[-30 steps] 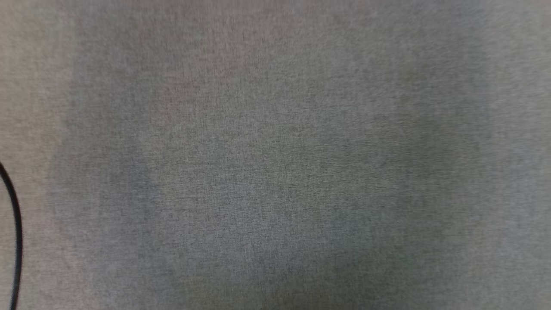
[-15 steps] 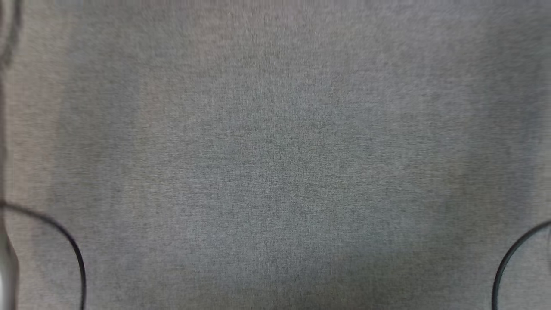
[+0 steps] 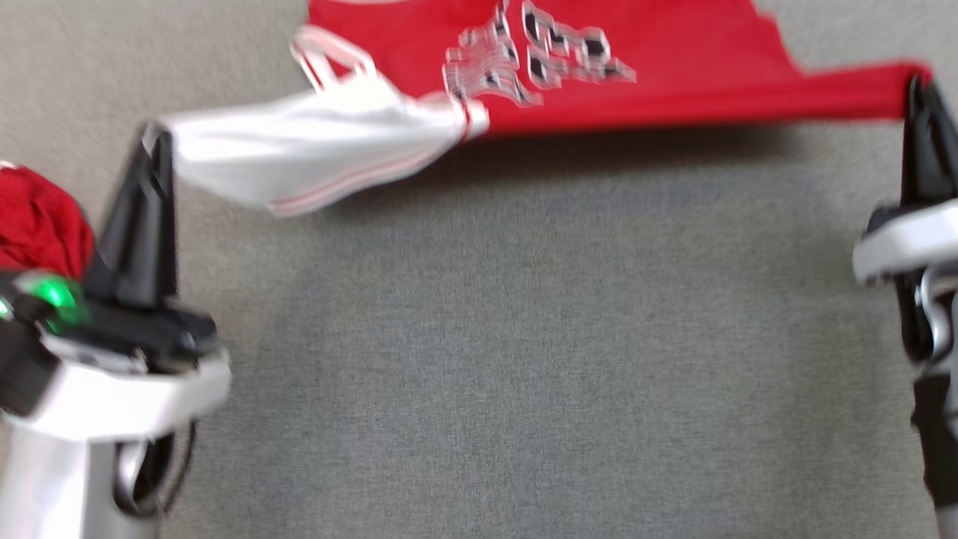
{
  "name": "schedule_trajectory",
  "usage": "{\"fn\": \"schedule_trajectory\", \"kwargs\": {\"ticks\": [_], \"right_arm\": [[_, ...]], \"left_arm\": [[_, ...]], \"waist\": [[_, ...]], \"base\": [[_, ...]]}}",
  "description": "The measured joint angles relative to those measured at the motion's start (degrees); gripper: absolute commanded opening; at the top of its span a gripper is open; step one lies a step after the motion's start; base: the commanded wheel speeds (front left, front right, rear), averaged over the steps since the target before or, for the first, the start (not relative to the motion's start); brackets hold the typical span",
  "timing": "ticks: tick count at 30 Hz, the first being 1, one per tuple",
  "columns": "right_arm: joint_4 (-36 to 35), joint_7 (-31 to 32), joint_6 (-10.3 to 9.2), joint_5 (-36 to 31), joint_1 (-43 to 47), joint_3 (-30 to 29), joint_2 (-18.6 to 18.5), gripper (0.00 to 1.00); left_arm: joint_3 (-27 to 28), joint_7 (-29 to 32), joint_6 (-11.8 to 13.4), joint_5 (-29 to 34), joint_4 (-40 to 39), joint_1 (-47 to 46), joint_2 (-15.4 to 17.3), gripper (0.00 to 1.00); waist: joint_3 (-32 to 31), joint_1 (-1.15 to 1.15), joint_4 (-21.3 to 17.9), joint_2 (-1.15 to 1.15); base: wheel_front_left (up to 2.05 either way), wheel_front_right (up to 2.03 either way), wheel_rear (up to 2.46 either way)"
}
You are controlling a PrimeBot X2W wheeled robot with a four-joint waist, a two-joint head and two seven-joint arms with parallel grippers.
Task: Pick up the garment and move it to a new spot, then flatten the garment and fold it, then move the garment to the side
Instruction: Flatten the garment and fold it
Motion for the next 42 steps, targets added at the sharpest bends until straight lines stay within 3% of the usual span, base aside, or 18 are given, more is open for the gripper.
{"fn": "schedule_trajectory", "kwargs": {"ticks": [12, 21, 32, 42], "right_arm": [[-11.1, 0.0, 0.02, -1.7, 22.3, -3.7, 1.0, 0.00], [-14.6, 0.0, 0.05, -2.1, 30.5, -6.1, 2.2, 0.00], [-0.2, 0.7, 0.03, -8.1, 20.2, -4.7, 3.9, 0.00], [11.6, 0.1, -0.01, -11.1, 12.1, -5.7, 4.5, 0.00]], "left_arm": [[1.9, 0.0, 0.0, 6.3, -4.7, 19.5, -6.5, 0.00], [0.2, 0.0, 0.0, 6.4, -5.9, 27.3, -7.2, 0.00], [-6.8, 0.2, 0.0, 4.6, 12.2, 14.4, -6.0, 0.00], [-12.2, 0.1, 0.0, 3.5, 24.1, 4.5, -3.9, 0.00]], "waist": [[-11.6, -0.01, -0.7, 0.00], [-13.0, -0.01, -1.1, 0.00], [-10.9, -0.01, -0.1, 0.00], [-8.3, -0.01, 0.5, 0.00]], "base": [[0.00, 0.00, 0.00], [0.00, 0.00, 0.00], [0.00, 0.00, 0.00], [0.00, 0.00, 0.00]]}}
